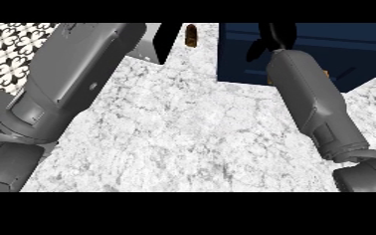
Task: Pick up the can, place it into the drawer and close the drawer
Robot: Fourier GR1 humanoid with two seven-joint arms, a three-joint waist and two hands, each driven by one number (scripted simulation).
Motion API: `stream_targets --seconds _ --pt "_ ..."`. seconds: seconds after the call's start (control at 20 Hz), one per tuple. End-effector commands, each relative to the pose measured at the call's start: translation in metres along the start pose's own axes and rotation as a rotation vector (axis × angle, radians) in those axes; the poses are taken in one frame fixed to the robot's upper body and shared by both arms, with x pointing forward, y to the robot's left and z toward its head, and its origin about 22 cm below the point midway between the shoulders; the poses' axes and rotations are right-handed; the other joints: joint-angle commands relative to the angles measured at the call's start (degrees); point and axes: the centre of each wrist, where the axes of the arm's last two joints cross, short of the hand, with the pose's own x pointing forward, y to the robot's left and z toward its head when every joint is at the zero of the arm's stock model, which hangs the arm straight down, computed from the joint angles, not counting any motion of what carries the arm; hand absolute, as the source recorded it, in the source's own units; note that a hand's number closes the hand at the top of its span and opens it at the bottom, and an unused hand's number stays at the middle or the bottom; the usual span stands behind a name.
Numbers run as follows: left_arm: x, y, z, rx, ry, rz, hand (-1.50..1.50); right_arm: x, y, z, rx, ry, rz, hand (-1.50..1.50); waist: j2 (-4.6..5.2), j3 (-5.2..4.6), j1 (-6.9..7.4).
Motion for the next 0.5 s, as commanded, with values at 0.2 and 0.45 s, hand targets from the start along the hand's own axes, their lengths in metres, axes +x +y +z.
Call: stream_targets --seconds 0.2,0.45 --pt "0.003 0.016 0.007 -0.013 -0.010 -0.002 -1.50 0.033 -0.033 -0.038 -0.120 -0.010 -0.198 -1.50 -0.43 -0.19 1.45" --pt "-0.010 0.040 0.011 -0.003 0.005 0.000 -1.50 0.021 -0.035 -0.039 -0.130 -0.026 -0.204 -1.50 -0.19 -0.27 0.93"
